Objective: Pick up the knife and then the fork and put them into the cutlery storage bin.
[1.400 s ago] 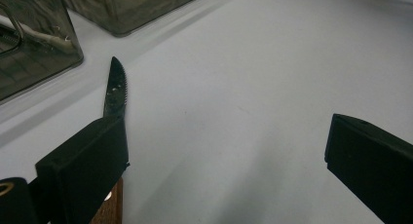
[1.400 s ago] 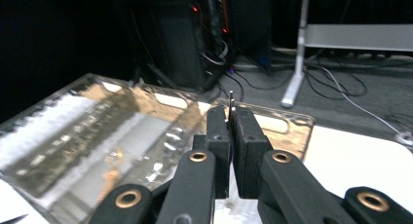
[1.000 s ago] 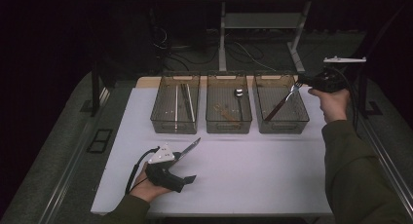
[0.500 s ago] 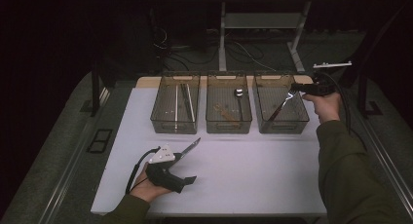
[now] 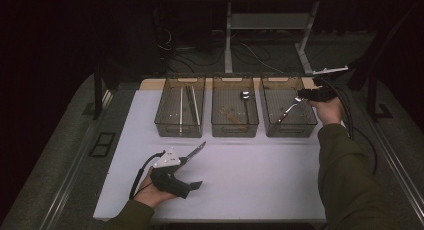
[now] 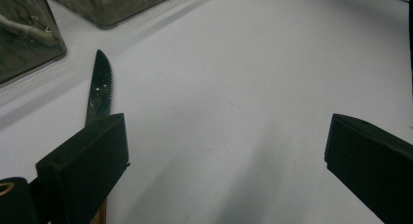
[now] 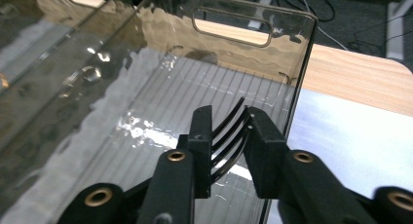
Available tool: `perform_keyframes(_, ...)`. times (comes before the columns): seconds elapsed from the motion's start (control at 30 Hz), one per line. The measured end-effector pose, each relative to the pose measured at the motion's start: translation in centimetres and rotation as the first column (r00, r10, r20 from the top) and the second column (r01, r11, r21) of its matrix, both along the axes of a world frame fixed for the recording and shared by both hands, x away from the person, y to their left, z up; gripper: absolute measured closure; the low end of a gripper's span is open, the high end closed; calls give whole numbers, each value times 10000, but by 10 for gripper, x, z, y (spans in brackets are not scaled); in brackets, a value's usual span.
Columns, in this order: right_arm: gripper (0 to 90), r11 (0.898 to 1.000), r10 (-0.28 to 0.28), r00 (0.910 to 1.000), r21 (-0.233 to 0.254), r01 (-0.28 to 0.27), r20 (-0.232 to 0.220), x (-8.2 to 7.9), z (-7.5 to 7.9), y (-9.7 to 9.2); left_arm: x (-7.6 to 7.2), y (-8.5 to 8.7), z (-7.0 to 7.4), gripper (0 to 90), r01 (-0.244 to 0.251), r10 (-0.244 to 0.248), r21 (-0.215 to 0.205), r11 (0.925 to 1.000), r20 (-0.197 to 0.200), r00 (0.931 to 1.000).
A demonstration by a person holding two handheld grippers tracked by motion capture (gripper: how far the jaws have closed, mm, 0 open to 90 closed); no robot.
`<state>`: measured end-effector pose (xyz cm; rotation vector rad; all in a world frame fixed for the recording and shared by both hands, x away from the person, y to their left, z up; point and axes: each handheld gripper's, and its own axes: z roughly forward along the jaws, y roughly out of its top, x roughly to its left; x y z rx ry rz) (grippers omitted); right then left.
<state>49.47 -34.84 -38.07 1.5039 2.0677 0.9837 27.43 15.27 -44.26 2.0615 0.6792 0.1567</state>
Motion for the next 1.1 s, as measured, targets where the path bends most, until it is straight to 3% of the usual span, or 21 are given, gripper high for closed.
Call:
perform_keyframes(0.13, 602, 9988, -242, 9997, -420, 244, 45, 2, -3, 3, 0, 0, 0, 6, 2, -2, 5, 10000, -2, 10000)
perform_keyframes(0.2, 533, 9984, -441, 9989, -357, 445, 129, 2, -2, 1, 0, 0, 0, 6, 18, -18, 23, 10000, 6, 10000)
perform_keyframes(0.43, 489, 9994, -356, 9986, 60, 354, 396, -5, 4, -3, 0, 0, 0, 6, 7, -7, 33, 10000, 0, 10000)
perform_keyframes(0.73, 361, 9967, 639, 9965, 458, -664, 539, -30, 10, 3, 0, -1, 0, 6, 0, 0, 122, 9999, 16, 10000)
perform_keyframes(1.1, 274, 9791, 1819, 9792, 752, -1887, 894, -75, 16, 11, 0, -1, -1, 6, -29, 28, 191, 9998, 31, 10000)
